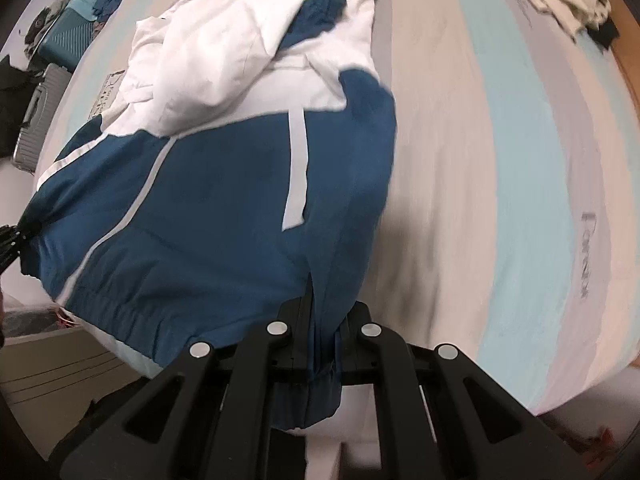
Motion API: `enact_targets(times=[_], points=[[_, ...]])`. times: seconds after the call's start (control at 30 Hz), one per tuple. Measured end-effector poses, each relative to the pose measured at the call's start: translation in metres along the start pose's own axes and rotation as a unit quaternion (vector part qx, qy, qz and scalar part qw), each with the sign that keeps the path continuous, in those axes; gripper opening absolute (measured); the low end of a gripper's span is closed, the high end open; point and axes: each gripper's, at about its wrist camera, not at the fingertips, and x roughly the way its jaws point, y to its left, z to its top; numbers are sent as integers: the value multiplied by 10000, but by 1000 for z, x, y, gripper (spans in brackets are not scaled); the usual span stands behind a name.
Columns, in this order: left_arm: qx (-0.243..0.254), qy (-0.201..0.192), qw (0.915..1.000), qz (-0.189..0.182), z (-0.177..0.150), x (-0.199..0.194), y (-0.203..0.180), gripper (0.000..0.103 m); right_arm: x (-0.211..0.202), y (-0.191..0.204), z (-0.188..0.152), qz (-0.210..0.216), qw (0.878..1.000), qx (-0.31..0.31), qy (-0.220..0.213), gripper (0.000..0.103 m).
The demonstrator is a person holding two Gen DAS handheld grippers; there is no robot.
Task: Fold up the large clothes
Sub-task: 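Lift the navy hem with both tools and fold it toward the hood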
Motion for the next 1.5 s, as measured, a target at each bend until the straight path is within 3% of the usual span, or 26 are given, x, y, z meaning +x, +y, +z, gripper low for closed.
enact_targets(times=[0.4, 0.97, 1.33, 1.5], points=[[-178, -222, 9996, 91, 30, -11, -1, 2, -12, 0, 49, -25, 9997, -72, -212, 4], [86, -494, 9987, 64, 72, -29, 11, 2, -38, -6, 89, 123, 9989, 196, -414, 3], [-27, -844, 9964, 60, 121, -39, 25, 2, -50, -22, 127, 381, 9959, 665, -487, 3], [48, -959, 9954, 65, 147, -42, 29, 2, -56, -24, 147, 274, 9958, 631, -609, 3]])
